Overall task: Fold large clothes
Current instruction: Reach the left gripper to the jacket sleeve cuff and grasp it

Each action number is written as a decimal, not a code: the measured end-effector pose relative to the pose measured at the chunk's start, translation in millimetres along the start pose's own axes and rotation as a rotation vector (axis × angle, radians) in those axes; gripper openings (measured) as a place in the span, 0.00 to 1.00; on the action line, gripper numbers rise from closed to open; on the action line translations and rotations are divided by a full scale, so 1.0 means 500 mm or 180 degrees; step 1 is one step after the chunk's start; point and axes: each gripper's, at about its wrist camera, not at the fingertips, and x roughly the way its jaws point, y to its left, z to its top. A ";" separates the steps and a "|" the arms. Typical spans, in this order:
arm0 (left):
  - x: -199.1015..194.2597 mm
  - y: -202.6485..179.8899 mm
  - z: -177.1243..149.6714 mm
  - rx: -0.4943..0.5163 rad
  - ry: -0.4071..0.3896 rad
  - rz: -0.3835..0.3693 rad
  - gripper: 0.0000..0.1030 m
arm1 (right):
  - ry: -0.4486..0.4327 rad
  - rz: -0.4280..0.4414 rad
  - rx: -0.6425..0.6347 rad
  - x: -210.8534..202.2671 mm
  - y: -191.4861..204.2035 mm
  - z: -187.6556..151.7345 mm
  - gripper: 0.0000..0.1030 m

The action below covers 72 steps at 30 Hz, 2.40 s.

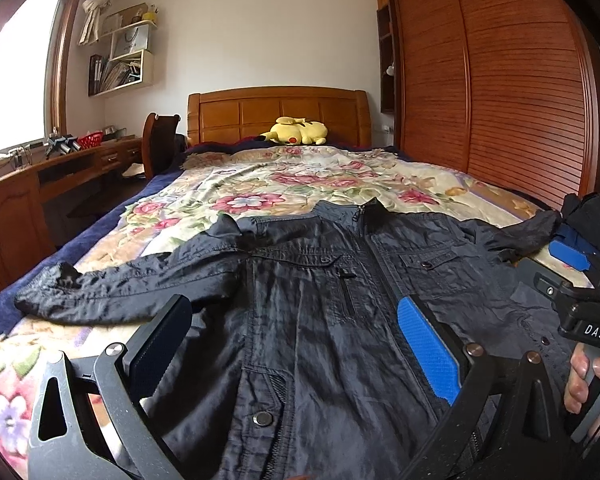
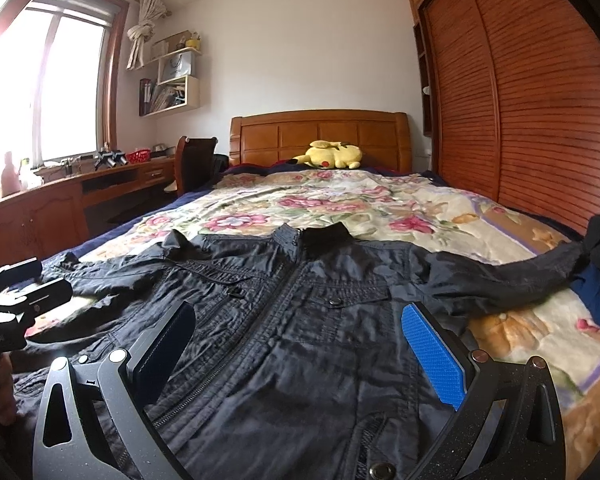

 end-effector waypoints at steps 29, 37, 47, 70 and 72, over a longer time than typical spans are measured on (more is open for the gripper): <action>0.042 0.290 0.011 -0.0091 0.0585 0.0221 1.00 | 0.0354 0.0748 -0.0247 0.085 0.161 0.076 0.99; 0.094 0.408 -0.011 -0.0152 0.0779 0.0420 1.00 | 0.0462 0.0837 -0.0330 0.139 0.196 0.072 0.99; 0.175 0.593 -0.047 -0.0457 0.1091 0.0793 0.95 | 0.0725 0.0978 -0.0355 0.192 0.195 0.060 0.99; 0.228 0.831 -0.097 -0.1189 0.1355 0.1105 0.66 | 0.0793 0.0918 -0.0432 0.218 0.221 0.040 0.99; 0.230 0.831 -0.098 -0.1208 0.1381 0.1082 0.51 | 0.0788 0.0917 -0.0435 0.217 0.222 0.040 0.99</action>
